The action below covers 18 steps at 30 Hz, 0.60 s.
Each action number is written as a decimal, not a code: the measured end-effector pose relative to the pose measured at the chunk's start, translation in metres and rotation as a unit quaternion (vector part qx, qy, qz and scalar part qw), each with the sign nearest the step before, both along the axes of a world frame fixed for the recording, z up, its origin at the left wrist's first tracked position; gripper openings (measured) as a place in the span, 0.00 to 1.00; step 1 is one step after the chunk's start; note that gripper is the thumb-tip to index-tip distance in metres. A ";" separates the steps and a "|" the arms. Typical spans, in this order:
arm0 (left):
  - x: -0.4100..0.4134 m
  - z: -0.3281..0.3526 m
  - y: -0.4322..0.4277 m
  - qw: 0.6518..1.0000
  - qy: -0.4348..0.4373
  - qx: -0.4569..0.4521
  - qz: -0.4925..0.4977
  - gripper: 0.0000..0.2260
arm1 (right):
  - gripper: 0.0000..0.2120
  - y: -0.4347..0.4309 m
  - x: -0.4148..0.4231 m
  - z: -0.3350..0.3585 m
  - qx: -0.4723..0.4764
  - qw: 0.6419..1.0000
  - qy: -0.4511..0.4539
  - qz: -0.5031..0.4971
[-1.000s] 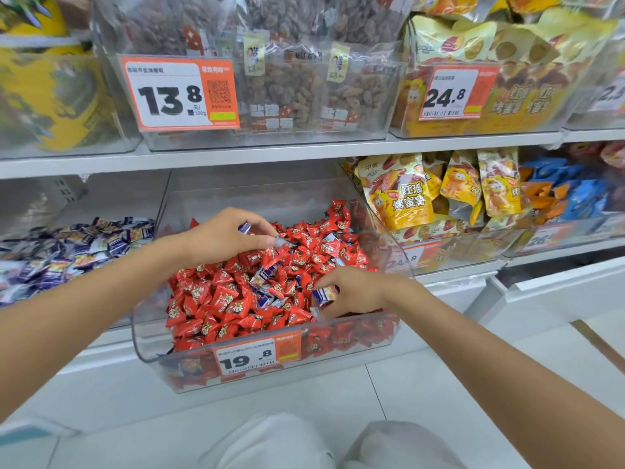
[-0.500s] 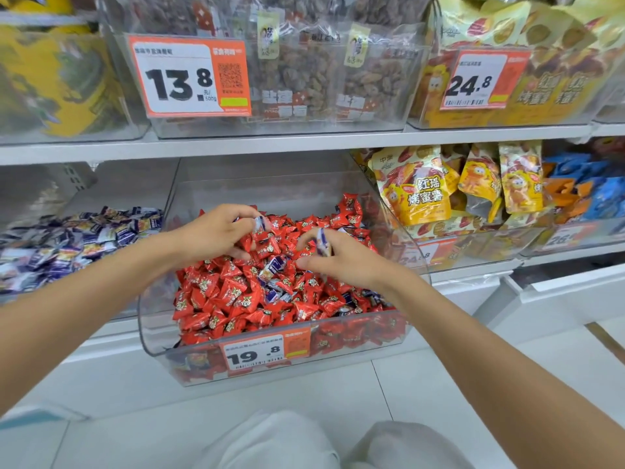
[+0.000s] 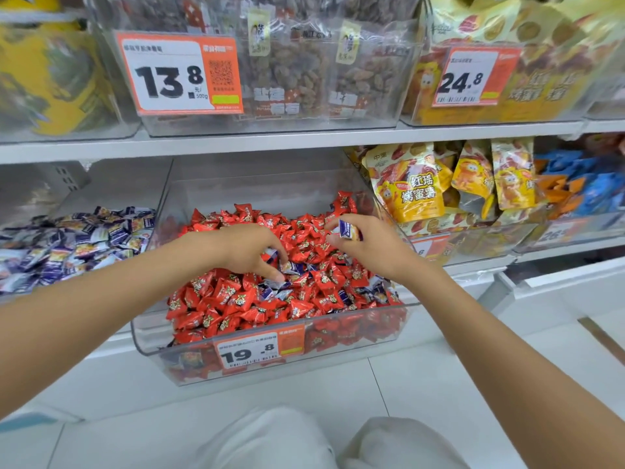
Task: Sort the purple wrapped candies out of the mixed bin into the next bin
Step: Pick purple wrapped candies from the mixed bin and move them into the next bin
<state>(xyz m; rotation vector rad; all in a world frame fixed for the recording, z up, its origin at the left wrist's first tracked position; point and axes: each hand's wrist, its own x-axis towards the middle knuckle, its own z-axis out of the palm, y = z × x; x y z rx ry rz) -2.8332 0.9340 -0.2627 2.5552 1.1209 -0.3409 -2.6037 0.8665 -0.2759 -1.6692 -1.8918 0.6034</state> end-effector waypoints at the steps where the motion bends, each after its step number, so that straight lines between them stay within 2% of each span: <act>1: 0.004 0.002 0.000 0.999 0.042 -0.004 -0.017 0.26 | 0.13 -0.001 0.002 -0.003 -0.003 0.999 0.037 0.001; 4: 0.015 0.005 -0.004 0.983 0.168 0.054 -0.057 0.32 | 0.12 -0.001 0.003 -0.012 -0.008 0.999 0.052 0.006; 5: 0.019 0.005 -0.006 0.975 0.193 0.082 -0.071 0.32 | 0.11 -0.002 0.003 -0.014 -0.013 0.999 0.051 0.011; 7: 0.024 -0.003 -0.009 0.969 0.188 0.128 -0.091 0.25 | 0.08 -0.004 0.003 -0.016 -0.024 0.997 0.065 0.028; 10: 0.020 -0.013 -0.007 0.985 0.113 0.102 -0.084 0.13 | 0.14 -0.003 0.004 -0.024 -0.036 0.998 0.043 0.023; 12: 0.010 -0.011 -0.007 0.998 0.005 0.050 -0.043 0.09 | 0.15 -0.001 0.005 -0.026 -0.043 0.997 0.055 0.015; 13: 0.003 -0.007 -0.007 0.997 -0.065 0.031 -0.009 0.07 | 0.11 -0.001 0.006 -0.025 -0.042 0.997 0.060 0.017; 15: -0.013 0.004 -0.005 0.981 -0.180 0.010 0.079 0.05 | 0.07 -0.002 0.006 -0.021 -0.029 0.995 0.091 0.029; 18: -0.036 0.013 -0.001 0.953 -0.251 -0.009 0.167 0.07 | 0.06 -0.001 0.001 -0.018 -0.031 0.991 0.123 0.052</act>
